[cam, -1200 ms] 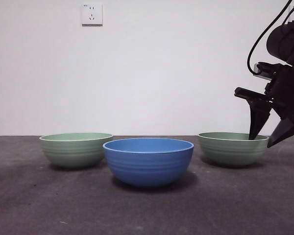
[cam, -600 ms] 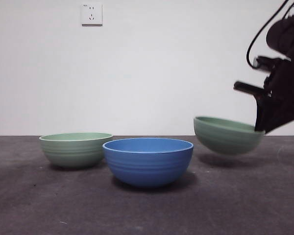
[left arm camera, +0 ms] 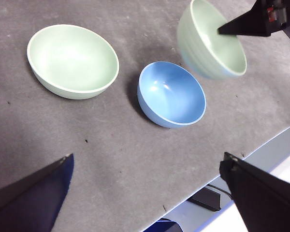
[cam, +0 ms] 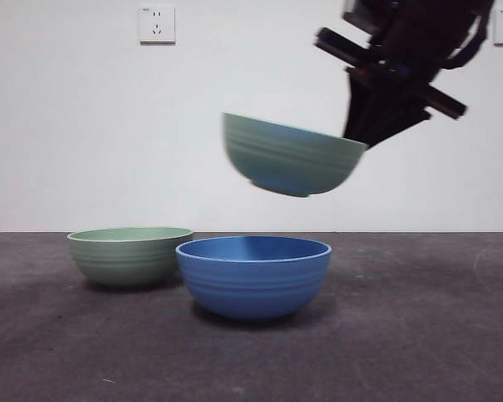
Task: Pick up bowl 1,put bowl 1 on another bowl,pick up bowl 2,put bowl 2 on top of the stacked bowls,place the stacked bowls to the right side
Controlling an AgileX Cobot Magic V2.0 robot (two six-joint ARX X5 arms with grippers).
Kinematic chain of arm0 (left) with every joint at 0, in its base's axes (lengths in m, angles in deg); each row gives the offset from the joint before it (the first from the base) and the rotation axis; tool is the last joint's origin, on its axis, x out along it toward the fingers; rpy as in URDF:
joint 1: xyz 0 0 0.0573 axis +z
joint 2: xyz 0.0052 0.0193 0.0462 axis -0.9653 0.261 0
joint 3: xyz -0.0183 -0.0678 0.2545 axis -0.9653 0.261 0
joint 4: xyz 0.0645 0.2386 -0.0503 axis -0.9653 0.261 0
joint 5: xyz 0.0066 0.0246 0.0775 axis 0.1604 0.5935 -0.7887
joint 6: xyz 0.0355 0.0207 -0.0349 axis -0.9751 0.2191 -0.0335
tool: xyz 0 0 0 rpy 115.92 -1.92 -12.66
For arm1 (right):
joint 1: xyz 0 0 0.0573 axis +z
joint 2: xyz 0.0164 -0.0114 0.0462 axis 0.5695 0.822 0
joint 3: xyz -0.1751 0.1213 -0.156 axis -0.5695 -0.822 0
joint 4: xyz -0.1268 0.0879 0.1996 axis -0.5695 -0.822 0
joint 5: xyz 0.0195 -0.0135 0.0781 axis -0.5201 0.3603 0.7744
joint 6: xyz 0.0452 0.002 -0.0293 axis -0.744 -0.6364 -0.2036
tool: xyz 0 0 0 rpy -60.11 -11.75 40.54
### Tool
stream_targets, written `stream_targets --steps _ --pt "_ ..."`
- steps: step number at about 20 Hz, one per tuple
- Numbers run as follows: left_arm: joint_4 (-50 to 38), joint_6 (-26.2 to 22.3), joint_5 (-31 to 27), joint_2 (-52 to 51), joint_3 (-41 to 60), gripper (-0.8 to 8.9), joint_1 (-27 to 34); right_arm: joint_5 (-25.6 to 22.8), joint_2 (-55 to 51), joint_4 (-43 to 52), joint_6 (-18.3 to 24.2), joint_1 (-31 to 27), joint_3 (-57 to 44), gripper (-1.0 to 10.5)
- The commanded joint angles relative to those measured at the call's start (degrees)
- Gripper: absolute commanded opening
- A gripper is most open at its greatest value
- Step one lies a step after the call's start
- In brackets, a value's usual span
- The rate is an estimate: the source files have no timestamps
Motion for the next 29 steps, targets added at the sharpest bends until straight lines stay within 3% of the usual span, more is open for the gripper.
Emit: stream_targets --steps 1,12,14,17,19,26,29 --pt "-0.33 -0.02 0.07 -0.07 -0.24 5.52 -0.11 -2.58 2.21 0.39 0.31 2.47 -0.39 -0.1" --pt "-0.35 -0.02 -0.04 -0.04 -0.24 5.52 -0.11 -3.28 12.50 0.87 1.09 5.68 -0.42 -0.1" --pt "-0.37 -0.02 -1.31 -0.02 -0.24 5.52 -0.11 -3.17 12.50 0.92 1.55 6.38 -0.42 0.4" --pt "-0.44 -0.02 -2.51 0.20 -0.24 5.52 -0.11 -3.15 12.50 0.87 1.53 6.56 -0.39 2.3" --pt "-0.63 -0.02 -2.54 0.98 -0.24 5.52 -0.11 -3.17 12.44 0.94 1.55 6.86 -0.39 2.3" --pt "-7.78 1.88 -3.10 9.07 -0.26 5.52 -0.13 -3.78 0.33 -0.02 1.95 6.71 -0.37 2.3" --pt "-14.69 3.82 -7.34 15.45 -0.26 5.52 -1.33 -5.55 -9.27 -3.08 1.97 6.62 -0.37 2.3"
